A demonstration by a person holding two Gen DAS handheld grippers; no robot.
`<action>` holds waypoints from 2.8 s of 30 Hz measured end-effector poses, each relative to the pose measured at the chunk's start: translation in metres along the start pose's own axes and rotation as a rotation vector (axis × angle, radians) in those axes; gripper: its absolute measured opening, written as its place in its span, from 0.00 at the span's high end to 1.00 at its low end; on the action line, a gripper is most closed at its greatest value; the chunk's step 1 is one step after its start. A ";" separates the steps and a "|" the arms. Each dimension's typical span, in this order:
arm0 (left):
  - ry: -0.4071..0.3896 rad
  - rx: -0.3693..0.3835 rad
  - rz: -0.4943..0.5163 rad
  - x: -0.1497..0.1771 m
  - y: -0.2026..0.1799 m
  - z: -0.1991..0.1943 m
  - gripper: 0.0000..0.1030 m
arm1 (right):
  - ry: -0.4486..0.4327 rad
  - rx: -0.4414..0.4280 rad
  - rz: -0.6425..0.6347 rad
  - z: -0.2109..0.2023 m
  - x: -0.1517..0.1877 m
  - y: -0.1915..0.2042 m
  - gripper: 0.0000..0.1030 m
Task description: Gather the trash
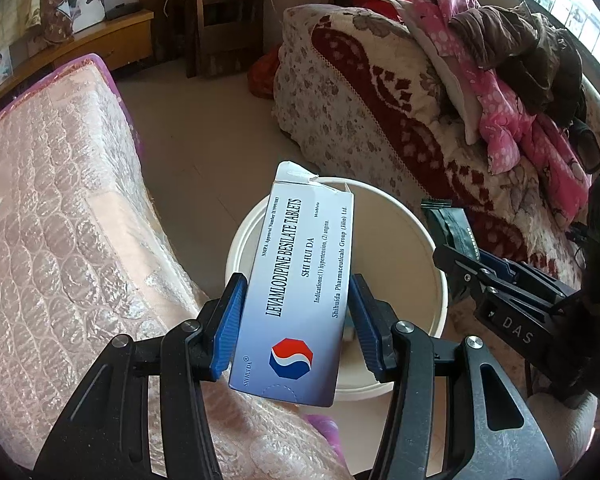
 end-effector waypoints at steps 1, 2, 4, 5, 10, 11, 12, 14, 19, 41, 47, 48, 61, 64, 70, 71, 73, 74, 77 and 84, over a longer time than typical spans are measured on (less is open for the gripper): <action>0.002 0.000 -0.002 0.000 0.001 0.001 0.52 | 0.005 -0.002 0.001 0.002 0.001 0.000 0.70; 0.003 0.004 -0.006 0.000 0.001 0.001 0.52 | 0.007 -0.002 0.002 0.003 0.001 0.001 0.70; 0.003 0.007 -0.009 0.000 0.001 0.002 0.52 | 0.009 -0.003 0.001 0.003 0.002 0.001 0.70; 0.000 0.010 -0.008 -0.001 0.002 0.002 0.52 | 0.008 -0.003 0.000 0.003 0.002 0.002 0.70; 0.003 0.030 -0.006 0.000 0.000 0.003 0.52 | 0.007 -0.005 -0.005 0.003 0.001 0.003 0.70; 0.001 0.034 -0.006 0.000 0.000 0.003 0.52 | 0.006 -0.005 -0.004 0.003 0.001 0.003 0.70; 0.000 0.039 -0.006 0.001 -0.001 0.003 0.52 | 0.003 -0.009 -0.001 0.002 0.000 0.003 0.70; 0.005 0.051 -0.002 0.002 -0.002 0.005 0.52 | -0.006 -0.023 0.005 0.000 -0.001 0.003 0.66; 0.005 0.055 0.016 0.005 -0.005 0.006 0.51 | 0.004 -0.052 0.051 -0.001 -0.001 -0.001 0.49; -0.296 -0.140 0.102 0.022 0.012 -0.136 0.47 | -0.197 -0.023 -0.034 -0.103 0.014 0.056 0.37; -0.378 -0.154 0.130 0.038 0.006 -0.184 0.47 | -0.265 -0.016 -0.027 -0.145 0.022 0.075 0.29; -0.388 -0.146 0.126 0.040 0.006 -0.190 0.47 | -0.276 -0.012 -0.021 -0.151 0.022 0.076 0.28; -0.542 -0.134 0.164 0.066 -0.006 -0.263 0.31 | -0.461 0.075 -0.024 -0.243 0.033 0.090 0.06; -0.550 -0.140 0.165 0.071 -0.005 -0.271 0.31 | -0.471 0.074 -0.028 -0.252 0.036 0.094 0.06; -0.570 -0.141 0.146 0.080 0.001 -0.284 0.31 | -0.494 0.092 -0.029 -0.267 0.043 0.098 0.06; -0.573 -0.146 0.145 0.081 0.003 -0.286 0.31 | -0.498 0.095 -0.030 -0.269 0.045 0.098 0.06; -0.577 -0.157 0.147 0.082 0.003 -0.288 0.31 | -0.502 0.094 -0.029 -0.271 0.046 0.099 0.06; -0.581 -0.162 0.148 0.083 0.004 -0.290 0.31 | -0.504 0.091 -0.027 -0.273 0.047 0.099 0.06; -0.585 -0.165 0.145 0.085 0.005 -0.292 0.31 | -0.502 0.089 -0.026 -0.274 0.048 0.101 0.06; -0.586 -0.184 0.139 0.087 0.007 -0.292 0.31 | -0.505 0.087 -0.024 -0.275 0.048 0.102 0.06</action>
Point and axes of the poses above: each gripper's, at about its wrist camera, not at the fingertips, and z roughly the way its jaws point, y to its left, x to its underside, the point moved 7 cm from there along z, roughly the way its jaws point, and after that the axes turned 10 degrees about x, right-handed, at the moved point
